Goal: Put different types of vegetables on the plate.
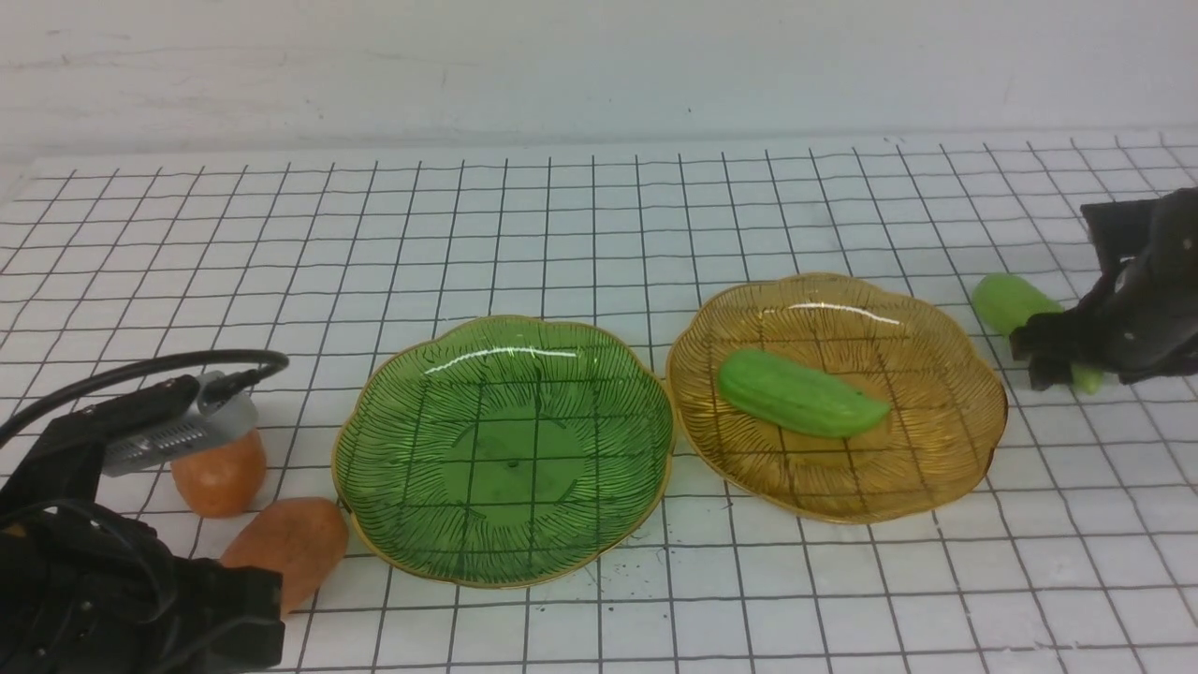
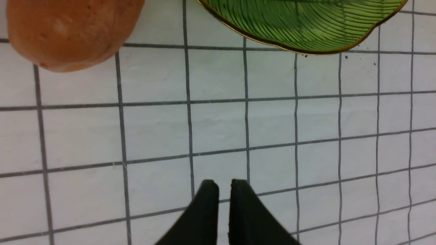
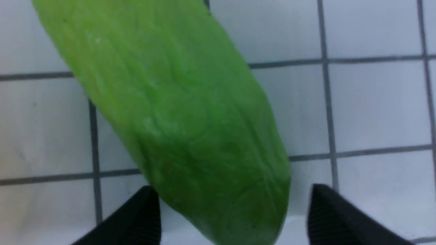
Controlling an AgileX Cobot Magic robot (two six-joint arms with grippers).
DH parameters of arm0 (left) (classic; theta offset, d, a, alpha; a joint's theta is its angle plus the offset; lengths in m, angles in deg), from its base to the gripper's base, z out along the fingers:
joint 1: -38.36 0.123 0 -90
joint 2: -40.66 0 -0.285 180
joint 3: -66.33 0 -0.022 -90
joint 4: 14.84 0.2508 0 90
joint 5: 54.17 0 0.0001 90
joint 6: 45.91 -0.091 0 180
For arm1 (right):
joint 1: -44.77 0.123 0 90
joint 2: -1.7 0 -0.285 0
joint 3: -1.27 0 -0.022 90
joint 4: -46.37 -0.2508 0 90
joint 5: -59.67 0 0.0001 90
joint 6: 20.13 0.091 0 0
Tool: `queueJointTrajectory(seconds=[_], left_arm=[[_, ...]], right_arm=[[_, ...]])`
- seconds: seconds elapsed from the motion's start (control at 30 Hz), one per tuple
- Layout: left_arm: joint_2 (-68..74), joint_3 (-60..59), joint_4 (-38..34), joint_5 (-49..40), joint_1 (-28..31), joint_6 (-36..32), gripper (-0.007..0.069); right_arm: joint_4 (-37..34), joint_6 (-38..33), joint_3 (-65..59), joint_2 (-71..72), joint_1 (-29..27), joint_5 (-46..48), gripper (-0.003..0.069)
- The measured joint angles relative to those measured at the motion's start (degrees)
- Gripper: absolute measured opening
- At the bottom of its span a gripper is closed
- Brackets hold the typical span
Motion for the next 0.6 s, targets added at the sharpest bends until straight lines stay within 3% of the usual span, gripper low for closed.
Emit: queueJointTrajectory(seconds=[0.2,0.47,0.6], left_arm=[[0.0,0.0,1.3,-0.1,0.0,0.0,0.0034],[0.0,0.0,3.9,0.1,0.0,0.1,0.0034],[0.0,0.0,4.0,2.2,0.0,0.3,0.0039]], right_arm=[[-1.0,0.0,0.1,1.9,0.0,2.7,0.0216],[-8.0,-1.4,0.1,15.8,0.0,14.3,0.0224],[-20.6,-5.4,0.1,22.3,1.7,24.2,0.0224]])
